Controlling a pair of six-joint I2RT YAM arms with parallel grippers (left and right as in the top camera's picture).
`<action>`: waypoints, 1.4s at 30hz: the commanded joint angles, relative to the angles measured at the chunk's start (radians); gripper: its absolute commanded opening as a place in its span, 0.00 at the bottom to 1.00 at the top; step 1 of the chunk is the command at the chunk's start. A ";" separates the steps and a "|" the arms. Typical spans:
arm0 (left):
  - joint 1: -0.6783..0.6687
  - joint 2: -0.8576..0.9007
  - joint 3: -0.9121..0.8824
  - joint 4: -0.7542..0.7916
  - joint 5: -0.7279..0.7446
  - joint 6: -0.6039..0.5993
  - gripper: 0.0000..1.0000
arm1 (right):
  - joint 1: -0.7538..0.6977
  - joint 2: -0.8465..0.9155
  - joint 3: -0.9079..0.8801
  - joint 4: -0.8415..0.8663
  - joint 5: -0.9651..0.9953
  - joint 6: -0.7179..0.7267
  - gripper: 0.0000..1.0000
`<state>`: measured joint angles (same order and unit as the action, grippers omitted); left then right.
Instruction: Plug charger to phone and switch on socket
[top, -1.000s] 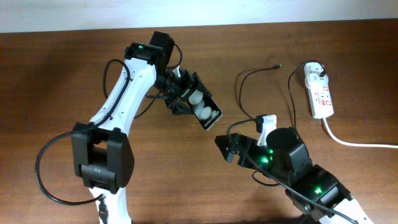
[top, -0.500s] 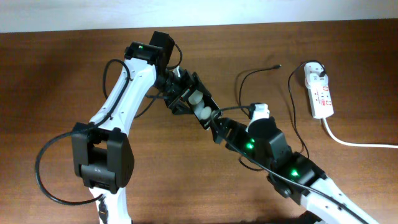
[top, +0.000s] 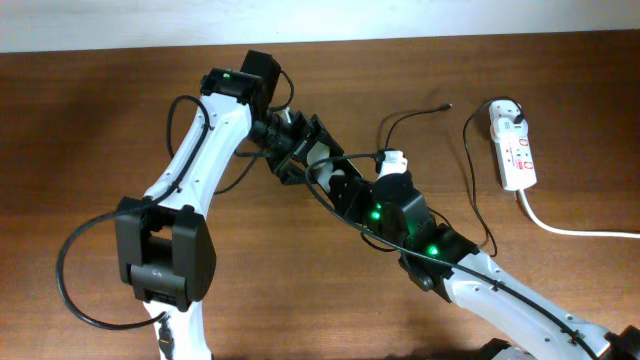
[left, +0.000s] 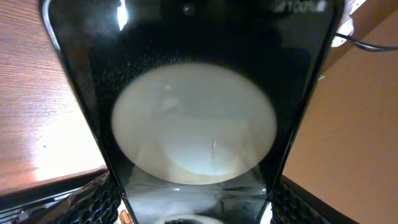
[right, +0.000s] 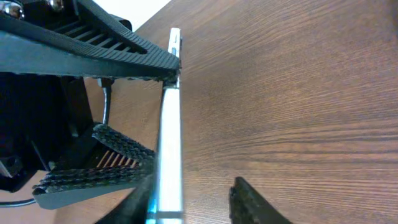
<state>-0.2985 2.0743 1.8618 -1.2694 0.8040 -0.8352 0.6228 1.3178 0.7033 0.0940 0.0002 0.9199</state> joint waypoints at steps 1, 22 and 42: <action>-0.002 -0.027 -0.003 0.001 0.002 -0.013 0.76 | 0.006 0.002 0.016 0.001 -0.028 -0.003 0.27; 0.234 -0.280 -0.002 -0.268 -0.114 0.445 0.99 | 0.005 -0.200 0.016 -0.214 -0.101 0.109 0.04; 0.249 -1.218 -0.341 -0.216 -0.471 0.323 0.99 | 0.004 -0.200 0.016 -0.219 -0.245 0.215 0.04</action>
<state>-0.0509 0.9527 1.6760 -1.5284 0.3656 -0.4229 0.6228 1.1397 0.7097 -0.1383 -0.2039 1.1275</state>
